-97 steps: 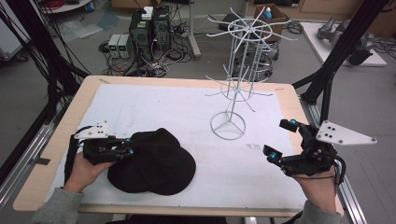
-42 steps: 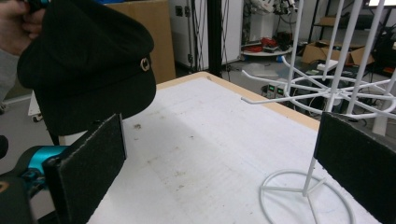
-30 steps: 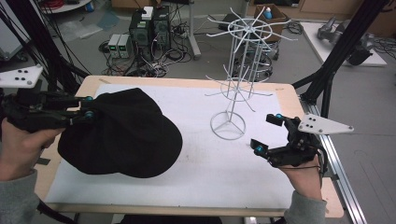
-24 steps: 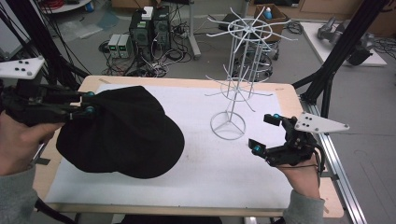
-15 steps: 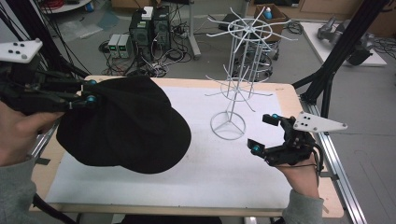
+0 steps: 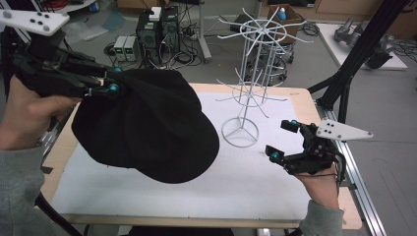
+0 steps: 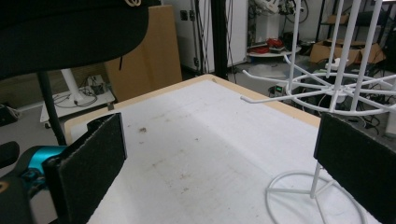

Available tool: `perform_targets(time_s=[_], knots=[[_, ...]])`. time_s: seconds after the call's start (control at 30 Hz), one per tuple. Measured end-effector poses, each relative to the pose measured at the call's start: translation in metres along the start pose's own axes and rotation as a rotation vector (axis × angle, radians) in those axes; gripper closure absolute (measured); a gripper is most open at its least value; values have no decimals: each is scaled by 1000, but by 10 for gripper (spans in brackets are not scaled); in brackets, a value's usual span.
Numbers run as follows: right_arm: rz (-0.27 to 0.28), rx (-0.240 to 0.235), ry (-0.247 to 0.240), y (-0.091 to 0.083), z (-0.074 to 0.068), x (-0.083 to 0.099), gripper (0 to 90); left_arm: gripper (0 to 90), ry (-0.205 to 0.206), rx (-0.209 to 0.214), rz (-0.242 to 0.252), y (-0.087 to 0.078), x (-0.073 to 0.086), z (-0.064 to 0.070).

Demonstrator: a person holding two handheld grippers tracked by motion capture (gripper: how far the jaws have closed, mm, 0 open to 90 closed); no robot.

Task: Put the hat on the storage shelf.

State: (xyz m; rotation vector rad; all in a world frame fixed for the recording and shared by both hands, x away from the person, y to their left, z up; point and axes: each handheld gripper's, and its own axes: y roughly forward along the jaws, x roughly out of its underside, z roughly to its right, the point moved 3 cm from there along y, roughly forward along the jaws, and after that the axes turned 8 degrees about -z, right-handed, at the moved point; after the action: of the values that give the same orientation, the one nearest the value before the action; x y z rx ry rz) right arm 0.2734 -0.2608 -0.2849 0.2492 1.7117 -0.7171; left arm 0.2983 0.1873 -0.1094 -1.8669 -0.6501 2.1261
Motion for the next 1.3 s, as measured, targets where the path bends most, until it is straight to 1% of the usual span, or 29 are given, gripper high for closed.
perform_targets(time_s=[0.07, 0.13, 0.2, 0.33, 0.53, 0.63, 0.8, 0.87, 0.9, 0.97, 1.0, 1.07, 1.13, 1.3], knots=[[-5, -8, 3, 1, 1, 1, 14, 706, 11, 3, -14, 3, -6, -2], [-14, -9, 8, 2, 2, 3, 14, 706, 20, -3, -17, 4, -14, -2], [-14, -9, 4, 2, 2, 3, 14, 705, 31, -1, -12, 4, -21, -3], [-17, -9, 13, 2, 3, 4, 14, 705, 51, 6, 1, 7, -40, -6], [-13, -6, 14, 0, 5, 5, 13, 705, 75, 29, -7, 17, -65, -10], [-10, -4, 24, -2, 6, 7, 13, 705, 87, 42, -14, 22, -75, -9], [-18, -4, 31, -2, 6, 9, 14, 705, 107, 58, -10, 27, -93, -9], [-19, -1, 24, -2, 6, 10, 14, 705, 110, 64, -1, 27, -98, -9], [-24, -1, 20, -2, 3, 10, 14, 705, 110, 67, 5, 28, -102, -10], [-26, 1, 20, -2, 2, 10, 14, 705, 116, 66, 7, 27, -107, -10], [-33, 0, 14, -2, -2, 10, 14, 704, 117, 66, 8, 28, -109, -10], [-36, 1, 9, -3, -3, 10, 14, 704, 123, 65, 10, 28, -113, -10], [-42, 2, 10, -4, -5, 11, 14, 704, 129, 60, 12, 27, -117, -9], [-37, 10, 18, -7, -7, 14, 14, 704, 140, 67, 26, 26, -126, -8]])
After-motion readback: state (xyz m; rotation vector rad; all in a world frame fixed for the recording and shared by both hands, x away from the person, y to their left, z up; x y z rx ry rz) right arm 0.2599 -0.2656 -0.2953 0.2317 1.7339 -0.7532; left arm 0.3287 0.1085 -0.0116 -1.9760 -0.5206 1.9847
